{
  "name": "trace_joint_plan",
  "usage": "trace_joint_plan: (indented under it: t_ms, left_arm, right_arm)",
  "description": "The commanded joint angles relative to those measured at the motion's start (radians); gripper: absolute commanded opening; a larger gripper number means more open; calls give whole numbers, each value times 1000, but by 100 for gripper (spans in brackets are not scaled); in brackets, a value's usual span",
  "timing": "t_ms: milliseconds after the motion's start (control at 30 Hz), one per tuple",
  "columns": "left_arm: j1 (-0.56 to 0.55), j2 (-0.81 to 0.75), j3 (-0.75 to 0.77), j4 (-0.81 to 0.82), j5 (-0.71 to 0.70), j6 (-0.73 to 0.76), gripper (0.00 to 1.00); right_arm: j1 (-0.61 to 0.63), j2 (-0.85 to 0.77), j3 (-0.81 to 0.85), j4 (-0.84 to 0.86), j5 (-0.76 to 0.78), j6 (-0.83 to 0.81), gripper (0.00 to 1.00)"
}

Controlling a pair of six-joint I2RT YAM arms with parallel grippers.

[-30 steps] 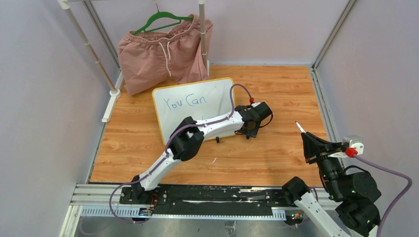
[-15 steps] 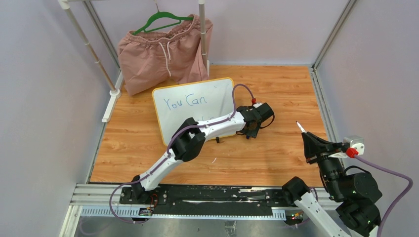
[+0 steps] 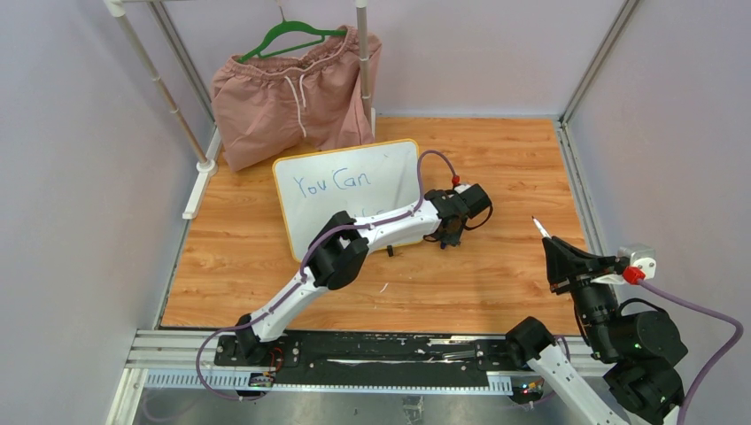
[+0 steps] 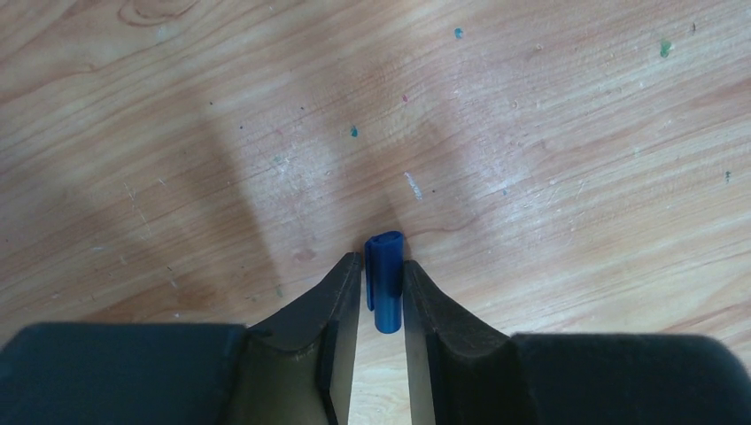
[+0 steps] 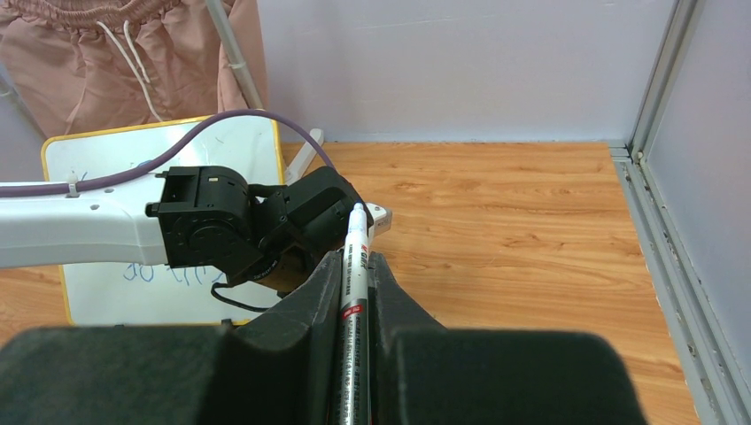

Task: Write a sentence on the whiteboard
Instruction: Close the whiteboard marker at the center of the board.

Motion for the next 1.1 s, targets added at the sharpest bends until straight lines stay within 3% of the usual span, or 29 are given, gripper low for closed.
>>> trace_joint_plan:
  t_ms: [0, 200, 333, 533, 1067]
  left_arm:
    - [-3, 85, -14, -43, -4, 13, 27]
    - [-3, 72, -14, -43, 1, 10, 15]
    - [-3, 41, -25, -41, 1, 3, 0]
    - [-18, -87, -160, -2, -5, -15, 0]
    - [-191, -481, -786, 154, -54, -136, 0]
  right_arm:
    - [-10, -9, 23, 11, 12, -22, 0]
    - [-10, -9, 26, 4, 15, -21, 0]
    - [-9, -9, 25, 3, 14, -18, 0]
    - [-10, -9, 18, 3, 11, -7, 0]
    - [-10, -9, -10, -4, -22, 46, 0]
